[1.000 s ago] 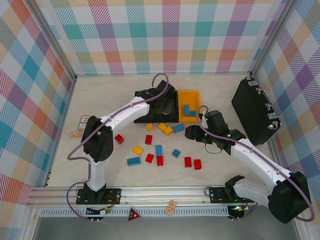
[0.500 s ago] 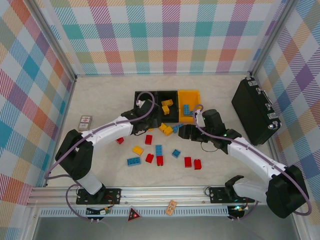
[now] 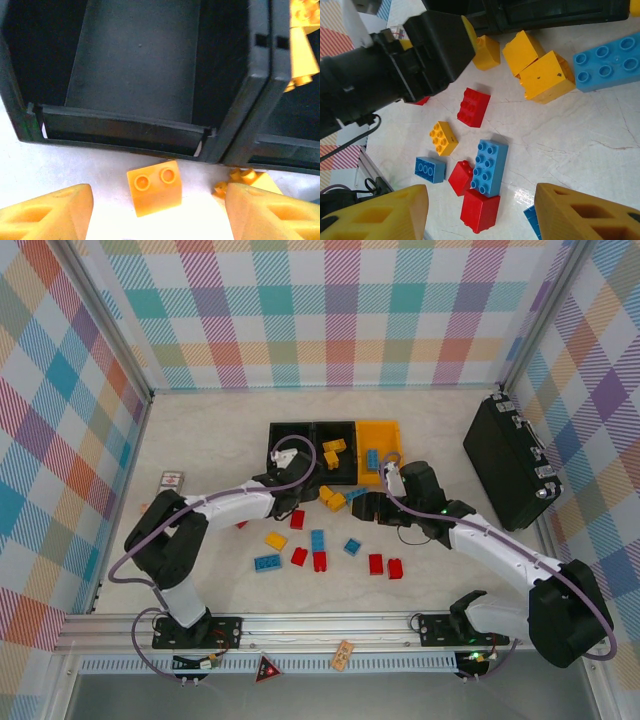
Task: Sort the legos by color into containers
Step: Pick up the lego from the center of the table.
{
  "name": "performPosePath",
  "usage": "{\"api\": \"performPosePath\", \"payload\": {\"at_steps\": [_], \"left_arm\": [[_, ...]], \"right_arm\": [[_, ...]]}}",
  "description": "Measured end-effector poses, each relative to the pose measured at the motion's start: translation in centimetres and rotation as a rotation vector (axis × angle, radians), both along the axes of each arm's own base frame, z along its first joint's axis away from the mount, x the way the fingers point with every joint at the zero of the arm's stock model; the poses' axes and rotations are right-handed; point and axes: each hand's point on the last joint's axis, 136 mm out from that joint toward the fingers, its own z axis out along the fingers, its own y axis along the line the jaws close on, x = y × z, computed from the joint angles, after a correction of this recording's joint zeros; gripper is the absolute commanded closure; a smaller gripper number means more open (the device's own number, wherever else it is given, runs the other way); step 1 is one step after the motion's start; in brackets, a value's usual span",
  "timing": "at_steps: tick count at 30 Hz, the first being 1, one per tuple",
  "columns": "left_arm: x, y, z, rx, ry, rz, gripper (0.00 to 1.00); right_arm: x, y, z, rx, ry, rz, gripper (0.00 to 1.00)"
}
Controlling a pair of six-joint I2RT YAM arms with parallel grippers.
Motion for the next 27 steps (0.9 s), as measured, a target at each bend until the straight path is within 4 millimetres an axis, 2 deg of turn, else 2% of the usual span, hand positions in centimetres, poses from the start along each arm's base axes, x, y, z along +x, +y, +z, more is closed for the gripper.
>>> {"api": "performPosePath", "payload": {"at_steps": [11, 14, 16, 19, 24, 27], "left_arm": [[0.0, 0.0, -3.7, 0.057, 0.051, 0.024, 0.36], [0.2, 0.0, -4.1, 0.066, 0.055, 0.031, 0.45], [0.5, -0.1, -4.2, 0.065, 0.053, 0.035, 0.56], [0.5, -0.3, -4.2, 0.062, 0.052, 0.036, 0.63], [0.1, -0.5, -3.9, 0.068, 0.052, 0.026, 0.65], [-0.4, -0.8, -2.6, 0.056, 0.040, 0.012, 0.65]], "right_arm": [[0.0, -0.2, -0.2, -0.018, -0.008, 0.002, 0.42], [-0.1, -0.3, -0.4, -0.027, -0.004, 0.002, 0.42], [-0.1, -0.4, -0.5, -0.032, -0.001, -0.001, 0.42], [-0.1, -0.5, -0.6, -0.039, -0.002, -0.005, 0.42], [0.0, -0.5, -0.7, -0.041, -0.003, -0.008, 0.42], [0.0, -0.5, -0.7, -0.041, -0.004, -0.008, 0.42]]}}
